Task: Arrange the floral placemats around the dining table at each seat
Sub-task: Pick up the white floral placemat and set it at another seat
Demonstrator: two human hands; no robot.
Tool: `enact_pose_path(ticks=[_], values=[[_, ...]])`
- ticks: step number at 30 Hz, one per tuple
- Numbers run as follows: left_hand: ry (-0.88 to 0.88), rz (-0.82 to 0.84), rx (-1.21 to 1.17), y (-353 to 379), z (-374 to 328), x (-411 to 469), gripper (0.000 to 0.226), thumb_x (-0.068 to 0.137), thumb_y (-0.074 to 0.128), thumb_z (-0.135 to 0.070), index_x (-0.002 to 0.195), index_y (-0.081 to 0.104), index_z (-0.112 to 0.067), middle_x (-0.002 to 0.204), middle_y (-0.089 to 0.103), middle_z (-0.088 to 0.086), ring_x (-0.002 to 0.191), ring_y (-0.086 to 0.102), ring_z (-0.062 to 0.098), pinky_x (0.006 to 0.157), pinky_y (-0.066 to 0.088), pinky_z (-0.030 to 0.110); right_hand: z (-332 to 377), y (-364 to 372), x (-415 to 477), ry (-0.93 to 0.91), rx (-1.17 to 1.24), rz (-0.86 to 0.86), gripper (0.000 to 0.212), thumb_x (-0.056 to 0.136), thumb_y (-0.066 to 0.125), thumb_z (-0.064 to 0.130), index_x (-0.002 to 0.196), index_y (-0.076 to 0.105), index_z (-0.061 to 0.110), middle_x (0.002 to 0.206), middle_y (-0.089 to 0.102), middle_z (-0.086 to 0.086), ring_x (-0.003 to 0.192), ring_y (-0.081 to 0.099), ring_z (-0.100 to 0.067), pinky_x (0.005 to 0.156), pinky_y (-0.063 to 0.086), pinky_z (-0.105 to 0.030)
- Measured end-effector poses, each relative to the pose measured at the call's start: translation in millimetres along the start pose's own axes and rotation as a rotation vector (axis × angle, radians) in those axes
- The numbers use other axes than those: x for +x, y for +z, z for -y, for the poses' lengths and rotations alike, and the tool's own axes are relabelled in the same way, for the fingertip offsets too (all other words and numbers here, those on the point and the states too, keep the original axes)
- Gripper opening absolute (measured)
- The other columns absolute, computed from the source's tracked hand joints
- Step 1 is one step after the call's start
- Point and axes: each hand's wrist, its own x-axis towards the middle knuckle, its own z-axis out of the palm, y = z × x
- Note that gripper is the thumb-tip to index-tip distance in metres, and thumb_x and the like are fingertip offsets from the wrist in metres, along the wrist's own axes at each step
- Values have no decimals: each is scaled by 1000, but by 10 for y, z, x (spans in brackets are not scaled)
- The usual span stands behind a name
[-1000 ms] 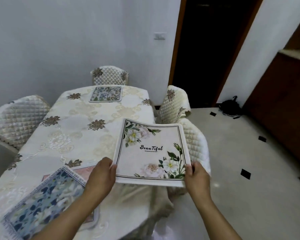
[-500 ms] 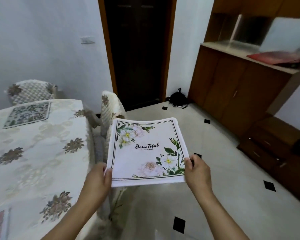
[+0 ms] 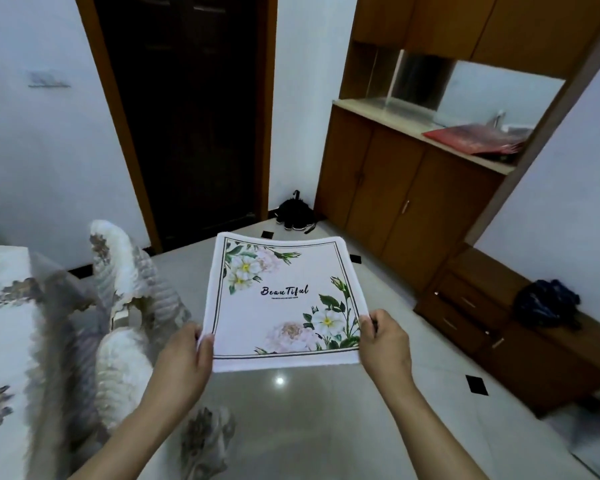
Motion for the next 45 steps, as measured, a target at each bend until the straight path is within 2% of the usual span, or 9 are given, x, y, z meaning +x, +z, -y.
enact_pose_path(ticks=[8, 16, 20, 25, 29, 35, 39, 42, 45], values=[[-107, -75, 21, 247, 64, 1022, 18, 94, 54, -22, 77, 48, -17, 69, 56, 3, 61, 51, 15, 54, 39, 34, 238, 741, 1243, -38, 43, 123, 32, 97, 49, 26, 65, 44, 21, 63, 54, 3, 59, 51, -14, 47, 35, -26], [-391, -301, 87, 477, 130, 1801, 21, 95, 50, -27, 76, 43, -24, 69, 54, -6, 63, 51, 7, 49, 32, 27, 796, 1860, 2712, -291, 98, 426, 31, 96, 49, 23, 67, 46, 16, 60, 53, -1, 56, 48, -14, 47, 33, -27], [-574, -449, 101, 484, 91, 1943, 19, 94, 51, -23, 77, 44, -21, 72, 55, -3, 66, 51, 15, 53, 32, 32, 1261, 2394, 3153, -462, 93, 599, 30, 97, 49, 23, 69, 48, 14, 62, 54, -3, 57, 50, -17, 49, 34, -27], [-713, -585, 150, 330, 217, 2029, 17, 95, 51, -24, 80, 49, -16, 72, 56, -1, 66, 53, 17, 53, 34, 34, 1906, 3087, 3267, -610, 101, 765, 33, 97, 48, 24, 65, 42, 18, 63, 53, -2, 58, 48, -17, 50, 35, -29], [-748, -679, 181, 177, 523, 2230, 19, 95, 50, -27, 78, 45, -21, 69, 54, -4, 61, 51, 8, 49, 31, 25, 2413, 3629, 3264, -689, 115, 822, 35, 98, 48, 27, 64, 40, 23, 66, 55, 1, 60, 51, -13, 46, 29, -27], [-767, -699, 207, -176, 1094, 3023, 23, 95, 48, -29, 74, 44, -25, 65, 53, -5, 57, 49, 5, 46, 31, 24, 3130, 4355, 3545, -767, 85, 846, 27, 99, 46, 27, 75, 51, 16, 75, 59, -3, 68, 56, -15, 50, 36, -28], [-813, -704, 197, -438, 1396, 3521, 23, 96, 46, -29, 75, 44, -21, 66, 55, 0, 59, 52, 10, 49, 35, 28, 3607, 4840, 3759, -801, 87, 856, 27, 99, 46, 28, 76, 52, 15, 76, 59, -2, 68, 55, -15, 48, 31, -25], [-860, -779, 190, -566, 1632, 3702, 22, 96, 48, -26, 77, 45, -17, 67, 54, 4, 61, 50, 16, 52, 36, 34, 3981, 5279, 3727, -841, 112, 906, 26, 99, 47, 27, 75, 53, 16, 75, 59, -1, 68, 55, -16, 51, 36, -28], [-948, -877, 208, -664, 1903, 3793, 23, 96, 49, -25, 75, 43, -17, 65, 51, 2, 59, 48, 14, 49, 31, 29, 4422, 5826, 3565, -942, 128, 1011, 23, 98, 47, 24, 81, 56, 12, 75, 60, -4, 70, 55, -20, 59, 41, -33]])
